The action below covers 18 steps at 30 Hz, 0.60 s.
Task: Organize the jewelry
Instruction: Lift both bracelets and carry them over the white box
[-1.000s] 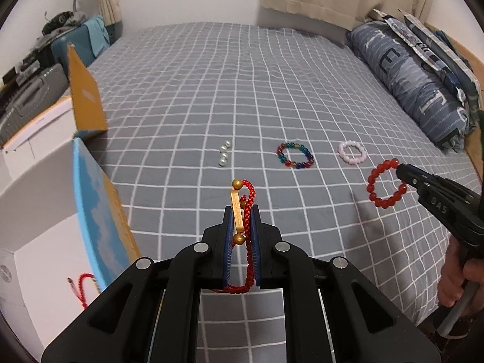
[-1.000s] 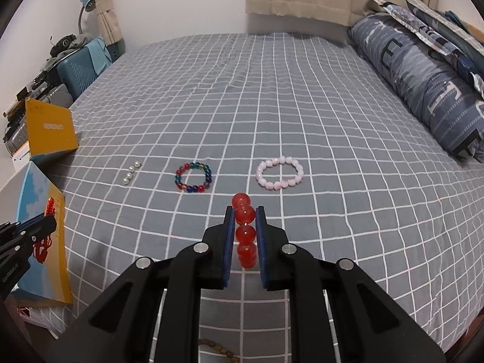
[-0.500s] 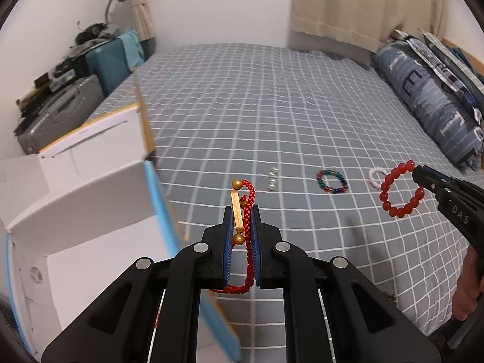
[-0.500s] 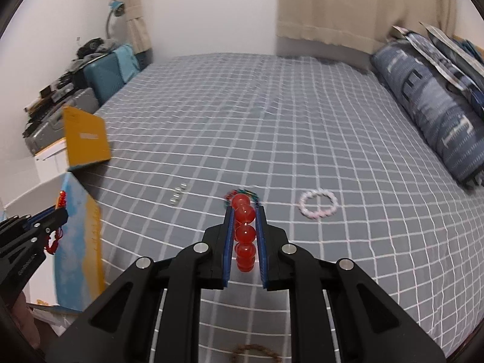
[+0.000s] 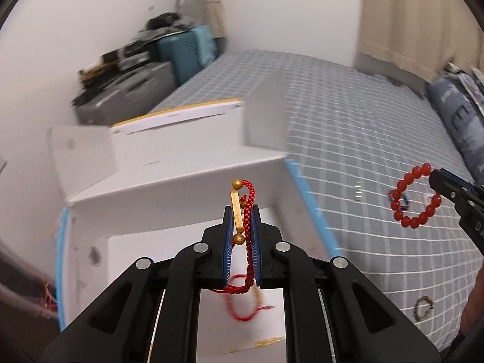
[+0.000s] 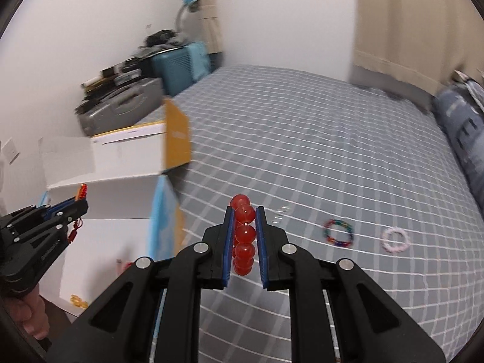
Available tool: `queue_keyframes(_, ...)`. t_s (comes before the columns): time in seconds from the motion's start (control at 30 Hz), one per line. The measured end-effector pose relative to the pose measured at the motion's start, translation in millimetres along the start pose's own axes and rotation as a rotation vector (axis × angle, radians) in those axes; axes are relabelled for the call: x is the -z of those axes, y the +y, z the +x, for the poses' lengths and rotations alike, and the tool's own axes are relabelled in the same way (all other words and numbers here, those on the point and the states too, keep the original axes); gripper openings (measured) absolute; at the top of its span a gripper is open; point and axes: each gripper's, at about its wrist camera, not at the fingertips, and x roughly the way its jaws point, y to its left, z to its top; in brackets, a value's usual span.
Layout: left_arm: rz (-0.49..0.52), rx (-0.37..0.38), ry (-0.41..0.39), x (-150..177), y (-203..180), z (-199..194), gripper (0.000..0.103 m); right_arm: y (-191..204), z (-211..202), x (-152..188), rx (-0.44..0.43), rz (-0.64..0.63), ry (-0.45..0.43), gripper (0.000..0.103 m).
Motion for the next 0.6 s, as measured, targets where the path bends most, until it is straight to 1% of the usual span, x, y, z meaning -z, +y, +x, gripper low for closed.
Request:
queue_keyframes(0.2, -0.075, -0.074, 0.015, 13.5, 53.5, -3.3, 0.011, 58.5, 10.6, -1.9, -0.083, -0.069, 0.001, 0.013)
queue_keyframes(0.3, -0.111, -0.108, 0.025, 22.4, 78.5, -5.5, 0.011, 89.8, 18.2, 2.3, -0.135, -0.11, 0.014, 0.013)
queue_keyframes(0.37, -0.133, -0.123, 0.033, 28.8, 93.9, -6.3, 0.011, 103.5, 21.7, 5.5, -0.137, -0.132, 0.016, 0.013)
queue_keyframes(0.47, -0.153, -0.136, 0.043, 37.4, 109.6, -7.0, 0.011, 121.0, 25.9, 11.5, -0.162, -0.152, 0.026, 0.013)
queue_keyframes(0.6, -0.176, -0.149, 0.053, 45.7, 124.6, -7.7, 0.011, 137.6, 19.2, 15.1, -0.163, -0.165, -0.019, 0.013)
